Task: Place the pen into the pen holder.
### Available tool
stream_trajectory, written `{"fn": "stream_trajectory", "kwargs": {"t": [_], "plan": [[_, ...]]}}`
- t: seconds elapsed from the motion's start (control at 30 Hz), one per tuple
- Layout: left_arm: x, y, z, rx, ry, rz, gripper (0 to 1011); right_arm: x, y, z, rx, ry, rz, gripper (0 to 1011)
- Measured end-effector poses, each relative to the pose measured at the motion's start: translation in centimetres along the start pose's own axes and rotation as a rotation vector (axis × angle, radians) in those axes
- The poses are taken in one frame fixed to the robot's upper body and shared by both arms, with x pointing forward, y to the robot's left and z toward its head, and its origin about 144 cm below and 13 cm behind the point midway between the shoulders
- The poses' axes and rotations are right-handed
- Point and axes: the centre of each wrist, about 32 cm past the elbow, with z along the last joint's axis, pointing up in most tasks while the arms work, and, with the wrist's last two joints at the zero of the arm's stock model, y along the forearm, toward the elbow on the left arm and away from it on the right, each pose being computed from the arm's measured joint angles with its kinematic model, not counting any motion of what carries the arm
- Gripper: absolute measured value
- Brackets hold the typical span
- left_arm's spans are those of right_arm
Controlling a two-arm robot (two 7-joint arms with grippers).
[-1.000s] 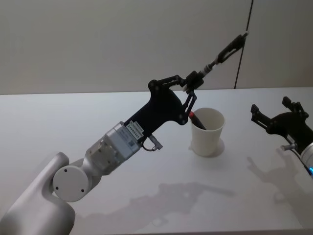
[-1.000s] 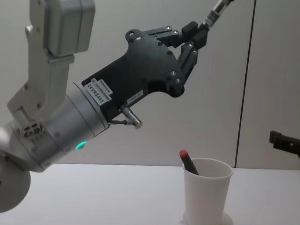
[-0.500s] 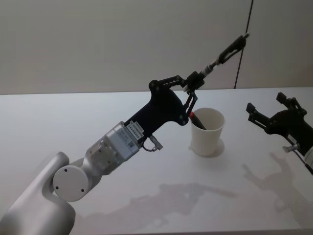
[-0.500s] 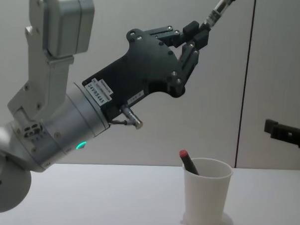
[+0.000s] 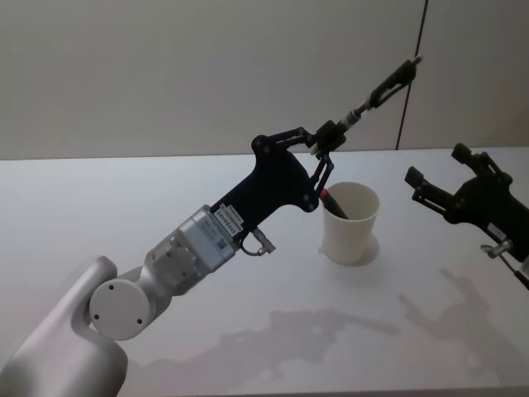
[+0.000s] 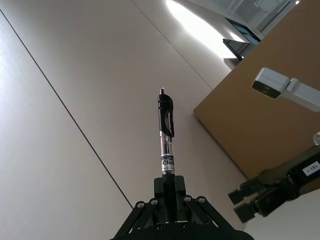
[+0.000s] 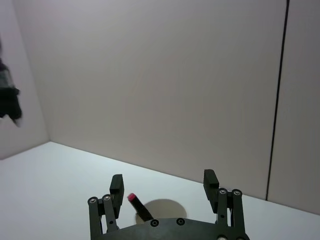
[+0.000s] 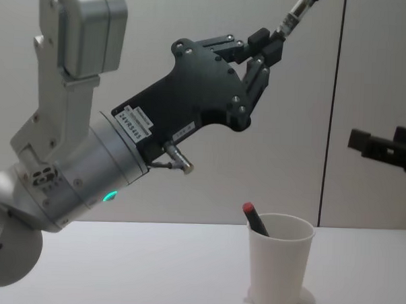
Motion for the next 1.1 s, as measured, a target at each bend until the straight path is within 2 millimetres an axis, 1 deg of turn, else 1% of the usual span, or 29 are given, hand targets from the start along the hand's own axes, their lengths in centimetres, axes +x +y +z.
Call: {"fn": "stream_trajectory", "kwargs": {"t": [0.4, 1.1], "plan": [[0.0, 0.0, 0.0, -0.001, -0.001, -0.001, 125, 0.5, -0.7, 1.3, 0.083, 0.061, 0.118, 1002], [0.0, 0.0, 0.0, -0.001, -0.001, -0.001, 126, 1.1, -1.8, 3.1, 0.205, 0.108, 0.286, 1001]]}}
